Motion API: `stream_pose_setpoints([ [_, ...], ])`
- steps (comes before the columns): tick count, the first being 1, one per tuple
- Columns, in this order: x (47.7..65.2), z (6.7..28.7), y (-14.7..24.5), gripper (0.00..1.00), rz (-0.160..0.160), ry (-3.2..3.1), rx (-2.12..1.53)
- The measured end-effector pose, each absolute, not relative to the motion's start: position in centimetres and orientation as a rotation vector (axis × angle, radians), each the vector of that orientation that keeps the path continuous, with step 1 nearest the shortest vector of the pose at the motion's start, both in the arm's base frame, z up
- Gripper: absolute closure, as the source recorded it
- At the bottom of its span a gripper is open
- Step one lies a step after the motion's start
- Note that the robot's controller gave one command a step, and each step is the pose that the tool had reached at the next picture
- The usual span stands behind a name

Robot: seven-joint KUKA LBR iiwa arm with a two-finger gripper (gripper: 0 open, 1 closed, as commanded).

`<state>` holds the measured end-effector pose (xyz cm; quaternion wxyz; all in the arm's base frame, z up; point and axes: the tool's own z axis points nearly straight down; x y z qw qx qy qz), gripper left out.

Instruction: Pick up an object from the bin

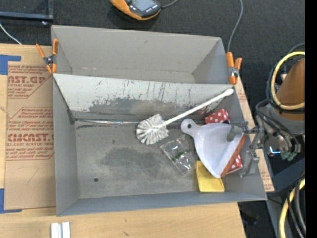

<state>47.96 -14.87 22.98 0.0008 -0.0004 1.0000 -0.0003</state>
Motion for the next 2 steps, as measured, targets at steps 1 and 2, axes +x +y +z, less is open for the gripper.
stream_pose_setpoints([
  [1, 48.0, 23.0, -14.9, 0.0, -0.001, 3.14, -0.002],
  [2, 48.8, 17.6, -14.4, 0.0, -0.002, 3.128, -0.239],
])
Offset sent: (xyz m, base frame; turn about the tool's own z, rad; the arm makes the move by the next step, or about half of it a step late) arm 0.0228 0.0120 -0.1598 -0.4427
